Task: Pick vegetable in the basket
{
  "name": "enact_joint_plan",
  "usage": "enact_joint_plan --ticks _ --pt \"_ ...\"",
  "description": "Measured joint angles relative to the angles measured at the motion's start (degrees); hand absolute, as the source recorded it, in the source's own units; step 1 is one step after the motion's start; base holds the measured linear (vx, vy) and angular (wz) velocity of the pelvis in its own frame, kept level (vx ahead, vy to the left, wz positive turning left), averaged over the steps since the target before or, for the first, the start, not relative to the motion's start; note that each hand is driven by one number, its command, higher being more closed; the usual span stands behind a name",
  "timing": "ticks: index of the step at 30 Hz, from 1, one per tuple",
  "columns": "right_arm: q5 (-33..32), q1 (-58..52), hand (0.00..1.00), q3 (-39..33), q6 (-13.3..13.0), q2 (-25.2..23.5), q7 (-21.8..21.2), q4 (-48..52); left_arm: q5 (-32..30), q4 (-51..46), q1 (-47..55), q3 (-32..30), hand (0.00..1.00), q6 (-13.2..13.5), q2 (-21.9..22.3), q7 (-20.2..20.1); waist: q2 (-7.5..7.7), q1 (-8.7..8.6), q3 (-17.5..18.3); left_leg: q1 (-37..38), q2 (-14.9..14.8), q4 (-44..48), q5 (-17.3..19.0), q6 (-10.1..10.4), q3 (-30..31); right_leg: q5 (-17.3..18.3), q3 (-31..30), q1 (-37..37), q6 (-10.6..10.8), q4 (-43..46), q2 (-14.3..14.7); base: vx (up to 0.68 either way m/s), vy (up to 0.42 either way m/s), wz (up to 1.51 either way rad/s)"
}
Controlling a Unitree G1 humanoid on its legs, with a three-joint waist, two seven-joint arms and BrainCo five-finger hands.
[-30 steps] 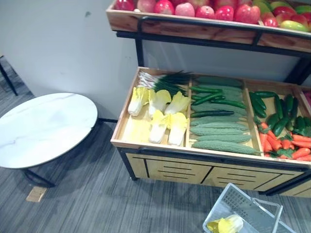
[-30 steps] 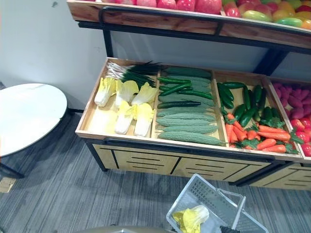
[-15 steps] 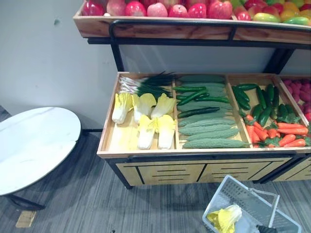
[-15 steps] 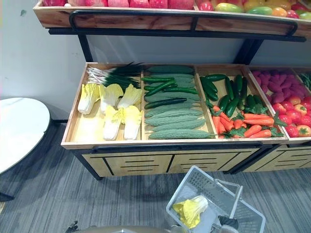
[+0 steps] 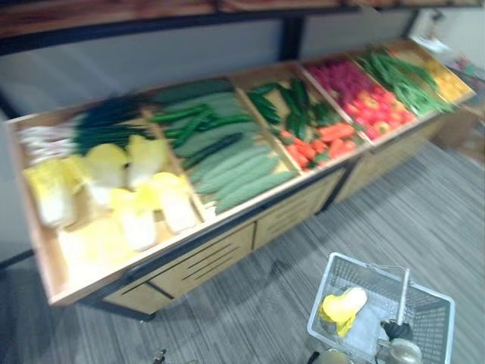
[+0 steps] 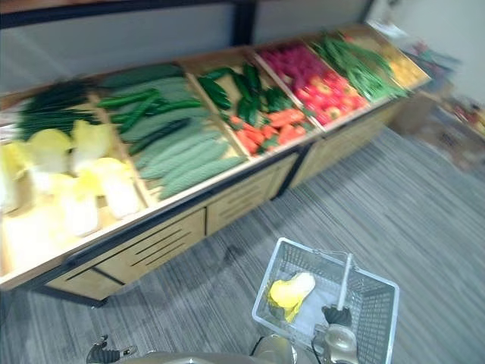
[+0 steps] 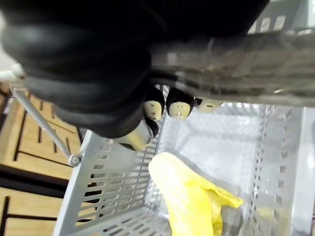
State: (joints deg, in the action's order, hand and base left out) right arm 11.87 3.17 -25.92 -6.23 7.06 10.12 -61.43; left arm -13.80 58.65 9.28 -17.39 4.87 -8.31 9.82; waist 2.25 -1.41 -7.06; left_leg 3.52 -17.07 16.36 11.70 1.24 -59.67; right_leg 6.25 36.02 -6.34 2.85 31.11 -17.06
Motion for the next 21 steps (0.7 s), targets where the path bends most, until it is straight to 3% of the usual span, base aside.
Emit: enact_joint_plan --ticks 3,6,8,10,11,12,13,14,15,16,17,18,19,20,21 --pt "0.7 1.5 1.00 1.5 1.1 1.5 -0.2 -1.5 0.0 -0.5 -0.8 -1.4 0.00 0.1 2.8 0.1 -2.47 0.20 0.1 2.3 -1.4 -0.7 -1.9 1.2 -7.8 0.8 2.5 0.8 -1.2 -10.9 5.1 0.00 -0.243 -1.65" --pt "0.8 0.7 1.00 1.8 1.3 1.9 0.0 -1.5 0.0 -0.2 -2.9 -1.4 0.00 0.1 5.1 0.3 -3.41 -0.26 -0.1 4.5 -2.8 1.8 -3.0 1.9 -12.2 1.5 1.3 1.2 -2.4 -16.3 8.3 0.03 -0.250 -1.23" --pt "0.8 -0.8 1.00 2.9 1.3 1.8 0.6 -1.3 0.0 -0.4 -4.0 -1.3 0.00 0.1 5.5 0.6 -3.54 -0.89 -0.2 5.8 -6.6 8.3 -3.7 1.8 -11.8 1.5 -0.2 3.6 -2.4 -20.0 10.6 0.04 -0.151 -0.70" --pt "0.6 -2.0 1.00 4.0 0.8 1.5 0.9 -1.0 0.0 -0.3 -4.0 -0.8 0.00 0.1 5.8 1.0 -3.43 -2.04 -0.3 6.3 -12.5 19.1 -6.1 2.1 -10.5 1.2 -2.0 6.6 -3.0 -22.6 12.3 0.00 -0.084 -0.52" --pt "0.7 -2.8 1.00 4.1 0.7 1.0 0.9 -0.1 0.0 -0.4 -4.0 -0.3 0.00 0.1 6.2 1.1 -2.91 -1.74 -0.7 5.5 -14.6 23.4 -5.2 4.2 -8.1 1.1 -4.4 7.4 -3.2 -23.2 12.4 -0.01 -0.002 -0.73" --pt "0.7 -2.8 1.00 4.4 0.6 1.0 1.0 0.2 0.0 -0.5 -3.9 0.4 0.00 0.3 6.3 1.1 -2.72 -1.52 -0.9 4.7 -14.1 23.7 -2.8 6.0 -5.2 1.1 -6.6 7.7 -3.2 -23.3 11.9 -0.02 0.055 -0.90" --pt "0.7 -2.7 1.00 4.9 0.5 1.0 1.0 0.3 0.2 -0.6 -3.8 0.7 0.00 0.6 6.3 1.0 -2.35 -1.31 -1.1 2.8 -12.8 23.9 -1.2 6.0 -0.5 1.1 -8.9 7.7 -3.2 -23.3 11.3 -0.02 0.116 -1.14" --pt "0.7 -2.5 1.00 6.1 0.5 1.0 1.0 0.2 0.2 -2.3 -3.3 0.7 0.00 1.4 6.1 1.2 -1.78 -0.14 -1.4 -1.8 -8.7 22.6 0.7 5.2 10.9 0.7 -12.7 7.5 -2.6 -23.2 10.0 -0.02 0.124 -1.13" --pt "0.7 -2.4 1.00 6.0 0.5 1.0 1.0 0.2 0.2 -3.0 -3.2 0.8 0.00 1.6 6.0 1.3 -1.59 0.11 -1.6 -3.2 -6.3 21.2 1.0 5.3 15.8 0.5 -14.2 7.5 -2.2 -23.2 9.3 -0.01 0.175 -1.31" --pt "0.7 -2.0 1.00 6.1 0.5 1.0 1.0 0.0 0.2 -3.9 -2.4 1.4 0.00 2.0 6.0 1.6 -1.55 0.28 -1.6 -4.6 -1.6 16.1 1.4 5.7 24.9 -0.2 -17.2 7.6 -1.2 -23.3 8.5 -0.01 0.175 -1.05" --pt "0.7 -2.0 1.00 6.1 0.4 1.0 1.0 -0.1 0.2 -3.9 -1.9 1.4 0.00 2.1 5.9 1.8 -1.64 0.41 -1.6 -4.6 0.6 12.4 1.4 5.7 29.2 -0.4 -18.9 7.6 -0.7 -23.4 8.2 -0.02 0.270 -1.33" --pt "0.7 -2.0 1.00 6.2 0.2 1.0 0.8 -0.2 0.2 -3.9 -1.2 1.4 0.00 2.2 5.9 2.0 -2.00 0.63 -1.7 -4.1 4.0 4.7 0.2 5.7 36.8 -1.2 -22.1 7.2 0.5 -24.0 8.3 -0.06 0.390 -1.61" --pt "0.7 -2.1 1.00 6.3 -0.4 1.5 0.8 0.3 0.2 -3.6 -0.3 1.7 0.00 2.1 6.1 2.2 -3.44 0.93 -1.8 -3.5 5.8 -1.3 -1.7 6.1 44.2 -2.0 -25.9 6.2 2.0 -25.3 9.8 -0.03 0.392 -1.51" --pt "0.6 -2.3 1.00 6.3 -0.4 1.2 0.7 0.3 0.2 -3.3 -0.3 1.7 0.00 2.1 6.1 2.1 -3.82 0.95 -1.5 -2.4 6.6 -2.9 -1.1 6.4 46.1 -2.6 -27.1 6.0 2.9 -26.5 9.8 0.02 0.353 -1.12" --pt "0.5 -3.0 1.00 6.1 -0.7 0.6 0.8 0.3 0.3 -3.4 -0.7 1.8 0.00 2.1 5.4 2.2 -2.28 0.79 -1.7 -2.6 8.4 -5.0 -0.8 6.1 46.6 -4.2 -28.0 5.8 3.5 -29.0 8.7 0.06 0.193 -0.39"
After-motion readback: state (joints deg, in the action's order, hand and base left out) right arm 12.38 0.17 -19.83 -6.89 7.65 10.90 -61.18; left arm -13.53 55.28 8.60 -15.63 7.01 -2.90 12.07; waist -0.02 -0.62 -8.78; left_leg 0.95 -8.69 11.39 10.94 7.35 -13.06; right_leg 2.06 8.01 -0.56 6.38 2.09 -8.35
